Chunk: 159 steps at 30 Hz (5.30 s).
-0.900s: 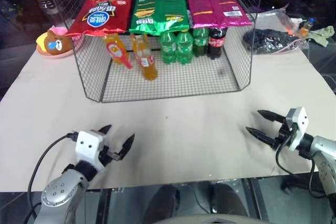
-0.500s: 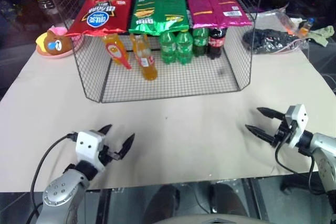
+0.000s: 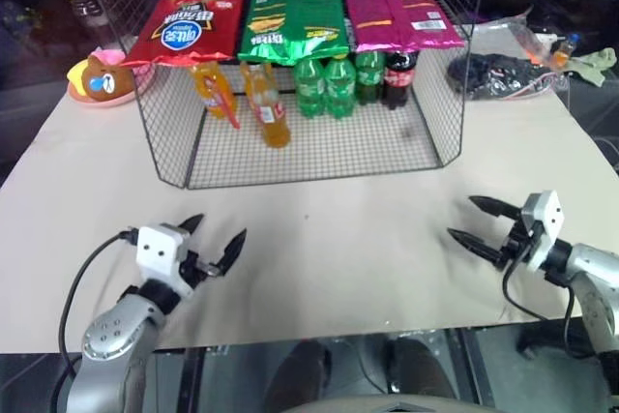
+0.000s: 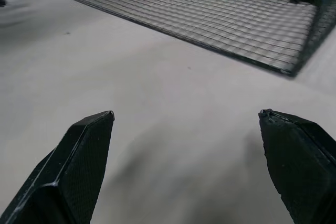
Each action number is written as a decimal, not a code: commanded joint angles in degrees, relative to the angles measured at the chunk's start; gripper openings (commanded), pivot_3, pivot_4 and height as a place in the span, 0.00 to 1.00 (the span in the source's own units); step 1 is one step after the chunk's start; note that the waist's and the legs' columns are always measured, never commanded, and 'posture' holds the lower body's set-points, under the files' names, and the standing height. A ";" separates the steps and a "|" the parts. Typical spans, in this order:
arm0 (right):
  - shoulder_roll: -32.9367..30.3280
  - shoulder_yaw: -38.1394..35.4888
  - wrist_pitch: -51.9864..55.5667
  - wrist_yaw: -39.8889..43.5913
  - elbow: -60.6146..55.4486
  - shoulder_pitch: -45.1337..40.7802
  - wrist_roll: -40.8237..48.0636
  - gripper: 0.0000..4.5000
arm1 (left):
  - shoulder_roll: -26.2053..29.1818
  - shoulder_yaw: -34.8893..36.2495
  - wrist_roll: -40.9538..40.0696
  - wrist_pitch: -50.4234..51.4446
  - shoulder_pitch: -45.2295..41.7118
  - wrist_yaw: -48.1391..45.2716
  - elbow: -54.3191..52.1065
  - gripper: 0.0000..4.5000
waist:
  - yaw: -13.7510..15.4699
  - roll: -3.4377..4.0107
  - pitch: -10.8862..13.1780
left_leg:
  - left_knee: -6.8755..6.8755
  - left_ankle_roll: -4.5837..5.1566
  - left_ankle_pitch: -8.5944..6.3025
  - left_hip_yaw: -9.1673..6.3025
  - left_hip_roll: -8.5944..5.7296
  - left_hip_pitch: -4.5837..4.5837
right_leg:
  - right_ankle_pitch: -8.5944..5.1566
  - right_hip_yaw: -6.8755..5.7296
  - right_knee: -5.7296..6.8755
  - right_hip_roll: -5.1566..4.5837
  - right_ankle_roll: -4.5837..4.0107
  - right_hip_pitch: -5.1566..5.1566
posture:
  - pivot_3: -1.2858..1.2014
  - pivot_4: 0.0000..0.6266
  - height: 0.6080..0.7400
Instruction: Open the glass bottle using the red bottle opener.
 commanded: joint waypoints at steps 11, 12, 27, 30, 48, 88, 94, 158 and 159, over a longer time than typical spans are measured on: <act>10.89 9.89 11.01 -13.39 -23.72 -7.75 6.16 0.99 | 0.16 3.52 -2.83 0.21 -21.11 5.85 9.69 1.00 | -0.06 -0.02 0.00 | 0.12 -0.02 0.01 -0.08 -0.11 -0.05 | 0.01 -0.19 0.13 0.08 0.01 -0.07 | 0.52 0.24 1.00; 11.49 10.56 11.61 -14.23 -24.63 -8.18 6.31 0.99 | 0.35 3.90 -2.89 0.14 -23.20 6.28 11.04 1.00 | 0.01 -0.04 -0.01 | 0.12 -0.02 0.01 -0.08 -0.13 -0.07 | 0.01 -0.20 0.13 0.07 0.01 -0.08 | 0.52 0.24 1.00; 16.92 14.86 10.43 -18.58 -23.37 -13.24 3.22 0.99 | 0.01 -0.24 3.42 -15.51 -54.43 3.74 51.16 1.00 | -0.39 -0.17 -0.04 | 0.19 -0.03 0.04 -0.16 -0.38 -0.22 | 0.01 -0.29 0.25 0.07 0.02 -0.27 | 0.52 0.24 1.00; 17.14 15.09 9.95 -18.59 -23.21 -12.99 2.88 0.99 | -0.76 -0.23 4.33 -19.96 -60.67 4.52 61.41 1.00 | -0.50 -0.27 -0.05 | 0.26 -0.04 0.04 -0.17 -0.45 -0.39 | 0.01 -0.29 0.35 0.08 0.02 -0.45 | 0.52 0.24 1.00; 17.18 15.09 6.85 -19.31 -21.69 -11.95 1.17 1.00 | -1.06 2.58 1.21 -24.47 -59.07 3.54 60.41 0.01 | -1.82 -0.43 0.02 | 1.11 -0.08 0.09 -0.21 -0.43 -1.09 | 0.02 -0.26 1.23 0.07 0.04 -1.11 | 0.52 0.24 1.00; 13.48 17.39 46.03 -17.35 -15.65 -25.30 19.42 1.00 | -0.48 -12.33 -32.16 41.97 -46.93 -25.90 23.31 0.01 | -1.95 -0.43 0.01 | 1.16 -0.09 0.10 -0.24 -0.37 -1.03 | 0.01 -0.24 1.26 0.08 0.02 -1.04 | 0.52 0.24 1.00; 15.45 15.40 52.88 -19.32 -13.78 -27.96 24.29 1.00 | 0.06 -14.70 -30.07 41.80 -48.26 -29.06 24.68 0.01 | -1.93 -0.43 0.01 | 1.16 -0.09 0.10 -0.24 -0.38 -1.05 | 0.01 -0.23 1.24 0.06 0.02 -1.04 | 0.52 0.24 1.00; 14.06 2.48 36.10 -27.48 -14.67 -19.02 13.78 0.00 | -6.36 -6.62 9.75 -21.12 -51.30 4.65 45.89 0.99 | -0.38 -0.44 0.01 | 1.05 -0.08 0.09 -0.12 -0.43 -1.12 | 0.03 -0.17 1.14 0.03 0.03 -1.12 | 0.52 0.24 1.00; 14.05 3.09 35.07 -27.44 -15.20 -18.65 12.97 0.00 | -6.49 -6.65 9.86 -22.31 -52.72 4.63 48.34 0.99 | -0.42 -0.44 0.01 | 1.06 -0.08 0.10 -0.16 -0.43 -1.14 | 0.03 -0.22 1.14 0.04 0.03 -1.12 | 0.52 0.24 1.00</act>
